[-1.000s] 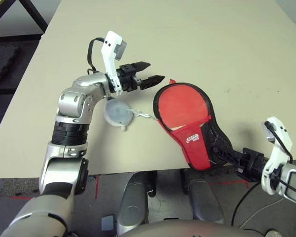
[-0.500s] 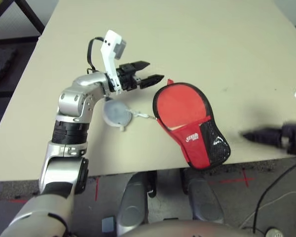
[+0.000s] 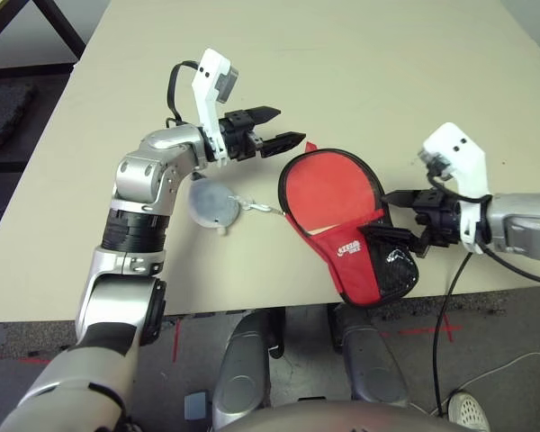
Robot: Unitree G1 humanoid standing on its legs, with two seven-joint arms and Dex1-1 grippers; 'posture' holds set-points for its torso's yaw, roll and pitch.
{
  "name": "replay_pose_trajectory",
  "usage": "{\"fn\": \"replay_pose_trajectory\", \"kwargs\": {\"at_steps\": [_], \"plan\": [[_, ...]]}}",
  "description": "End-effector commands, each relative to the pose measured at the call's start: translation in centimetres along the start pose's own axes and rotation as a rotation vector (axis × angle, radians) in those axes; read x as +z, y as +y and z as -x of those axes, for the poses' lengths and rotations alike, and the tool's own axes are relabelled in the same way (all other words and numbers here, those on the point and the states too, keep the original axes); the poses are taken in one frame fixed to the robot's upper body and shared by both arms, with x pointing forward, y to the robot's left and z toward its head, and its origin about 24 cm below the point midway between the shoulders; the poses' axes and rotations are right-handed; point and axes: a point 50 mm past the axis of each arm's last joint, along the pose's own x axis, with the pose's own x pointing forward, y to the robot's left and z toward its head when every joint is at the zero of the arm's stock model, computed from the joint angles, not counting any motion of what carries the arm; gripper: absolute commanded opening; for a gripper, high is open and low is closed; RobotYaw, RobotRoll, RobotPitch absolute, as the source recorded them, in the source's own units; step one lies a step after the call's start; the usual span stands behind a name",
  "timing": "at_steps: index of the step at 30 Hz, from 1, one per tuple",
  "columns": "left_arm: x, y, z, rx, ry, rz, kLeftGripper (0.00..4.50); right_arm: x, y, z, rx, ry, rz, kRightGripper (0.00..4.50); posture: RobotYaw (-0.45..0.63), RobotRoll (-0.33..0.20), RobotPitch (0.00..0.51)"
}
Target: Store the ping-pong paddle in its case and zip it.
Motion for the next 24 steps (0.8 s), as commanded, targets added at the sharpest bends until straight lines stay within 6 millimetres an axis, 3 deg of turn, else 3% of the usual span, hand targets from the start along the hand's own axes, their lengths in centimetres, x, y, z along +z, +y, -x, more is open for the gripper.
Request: {"fn": "replay_pose_trajectory", "kwargs": {"at_steps": [1, 14, 24], "plan": [[0.1, 0.2, 0.2, 0.001, 0.016, -0.025, 4.5, -0.3, 0.3, -1.0, 0.033, 0.042, 0.087, 4.49, -0.1, 0.0, 0.237], [1.0, 0.6, 0.2, -0.018, 0.036, -0.072, 4.5, -0.5, -0.4, -3.6, 0.063, 0.132, 0.226, 4.49, -0.09, 0.0, 0.24], [3.1, 1.6, 4.0, -0.094, 0.242, -0.187, 4.5, -2.0, -0.7, -5.1, 0.1, 0.27, 0.233, 4.49, -0.06, 0.0, 0.242]]}}
